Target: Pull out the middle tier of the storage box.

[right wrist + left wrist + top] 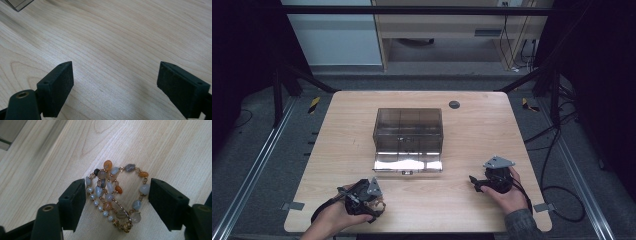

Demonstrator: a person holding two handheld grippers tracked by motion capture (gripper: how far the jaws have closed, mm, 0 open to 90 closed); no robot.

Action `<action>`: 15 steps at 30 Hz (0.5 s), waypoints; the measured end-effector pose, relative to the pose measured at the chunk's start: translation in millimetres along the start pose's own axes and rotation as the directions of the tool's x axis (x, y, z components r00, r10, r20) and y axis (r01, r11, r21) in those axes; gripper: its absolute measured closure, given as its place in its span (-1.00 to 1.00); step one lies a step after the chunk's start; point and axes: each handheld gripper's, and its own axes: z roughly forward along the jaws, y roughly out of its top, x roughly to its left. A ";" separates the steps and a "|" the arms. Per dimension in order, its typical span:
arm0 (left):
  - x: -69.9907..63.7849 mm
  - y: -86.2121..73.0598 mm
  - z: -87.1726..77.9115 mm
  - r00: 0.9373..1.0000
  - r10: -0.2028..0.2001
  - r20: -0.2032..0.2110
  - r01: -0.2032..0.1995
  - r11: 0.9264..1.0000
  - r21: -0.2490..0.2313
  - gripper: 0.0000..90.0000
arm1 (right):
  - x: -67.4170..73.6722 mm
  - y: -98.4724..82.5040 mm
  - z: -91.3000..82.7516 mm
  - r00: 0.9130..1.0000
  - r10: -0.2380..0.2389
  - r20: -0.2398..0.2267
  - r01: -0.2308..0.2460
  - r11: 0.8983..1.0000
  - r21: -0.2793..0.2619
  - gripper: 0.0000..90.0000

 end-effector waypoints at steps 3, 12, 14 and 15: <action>1.1 0.3 0.4 1.000 -0.006 0.010 0.006 1.000 -0.001 -0.27 | -0.2 0.0 -0.1 1.000 0.003 -0.001 -0.003 1.000 0.000 -0.68; 5.8 0.9 -0.6 0.999 -0.016 0.039 0.017 1.000 -0.013 0.12 | 0.0 0.0 0.1 1.000 0.006 -0.005 -0.006 1.000 0.005 -0.68; 7.7 0.6 -1.0 0.999 -0.020 0.035 0.020 1.000 -0.015 0.22 | 0.0 -0.1 0.3 1.000 0.007 -0.006 -0.007 1.000 0.005 -0.68; 8.6 0.4 -1.2 0.999 -0.021 0.035 0.022 1.000 -0.016 0.28 | 0.2 -0.1 0.4 1.000 0.009 -0.008 -0.009 1.000 0.004 -0.68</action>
